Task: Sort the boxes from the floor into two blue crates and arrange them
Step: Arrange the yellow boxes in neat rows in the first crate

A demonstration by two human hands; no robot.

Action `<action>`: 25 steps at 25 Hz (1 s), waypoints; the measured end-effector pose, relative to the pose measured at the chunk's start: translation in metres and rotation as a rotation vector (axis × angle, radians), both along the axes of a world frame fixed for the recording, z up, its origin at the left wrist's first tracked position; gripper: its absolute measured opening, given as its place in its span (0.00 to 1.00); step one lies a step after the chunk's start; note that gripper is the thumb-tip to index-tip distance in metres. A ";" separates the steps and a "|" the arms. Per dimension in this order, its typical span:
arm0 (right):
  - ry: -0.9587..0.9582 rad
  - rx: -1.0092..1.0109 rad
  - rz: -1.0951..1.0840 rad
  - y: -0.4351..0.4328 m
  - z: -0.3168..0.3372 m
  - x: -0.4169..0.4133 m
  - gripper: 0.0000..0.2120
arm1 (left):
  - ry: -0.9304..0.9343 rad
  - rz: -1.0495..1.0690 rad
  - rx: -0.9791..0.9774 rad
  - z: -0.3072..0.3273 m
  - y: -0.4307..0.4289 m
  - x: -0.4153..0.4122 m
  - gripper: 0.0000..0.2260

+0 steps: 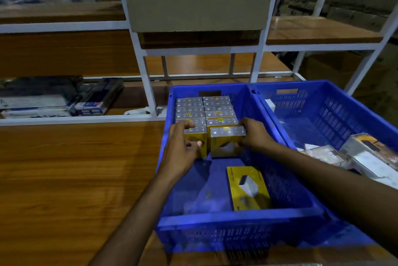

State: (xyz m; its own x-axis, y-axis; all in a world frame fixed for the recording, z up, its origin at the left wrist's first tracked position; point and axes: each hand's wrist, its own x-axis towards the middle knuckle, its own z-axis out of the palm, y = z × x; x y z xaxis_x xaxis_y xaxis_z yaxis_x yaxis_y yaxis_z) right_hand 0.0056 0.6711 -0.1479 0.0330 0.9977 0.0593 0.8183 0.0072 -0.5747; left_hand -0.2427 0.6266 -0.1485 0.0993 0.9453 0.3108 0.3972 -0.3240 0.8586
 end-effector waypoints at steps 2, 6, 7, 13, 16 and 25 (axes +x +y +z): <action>0.098 -0.140 -0.221 0.016 -0.013 -0.005 0.20 | 0.001 -0.001 -0.007 0.000 0.001 -0.001 0.18; 0.245 -0.366 -0.363 0.030 -0.036 -0.016 0.22 | -0.023 -0.016 -0.034 0.000 -0.001 -0.001 0.16; 0.188 -0.350 -0.369 0.032 -0.041 -0.024 0.21 | -0.029 -0.023 -0.043 0.001 -0.001 0.000 0.15; 0.115 -0.370 -0.431 0.023 -0.044 -0.033 0.18 | -0.009 -0.045 -0.069 -0.001 0.005 -0.001 0.14; 0.176 -0.441 -0.356 0.026 -0.044 -0.027 0.15 | 0.024 -0.076 -0.084 -0.005 0.008 -0.001 0.13; -0.369 -0.559 -0.142 0.031 -0.038 -0.023 0.14 | 0.165 -0.116 -0.047 -0.010 0.007 0.000 0.14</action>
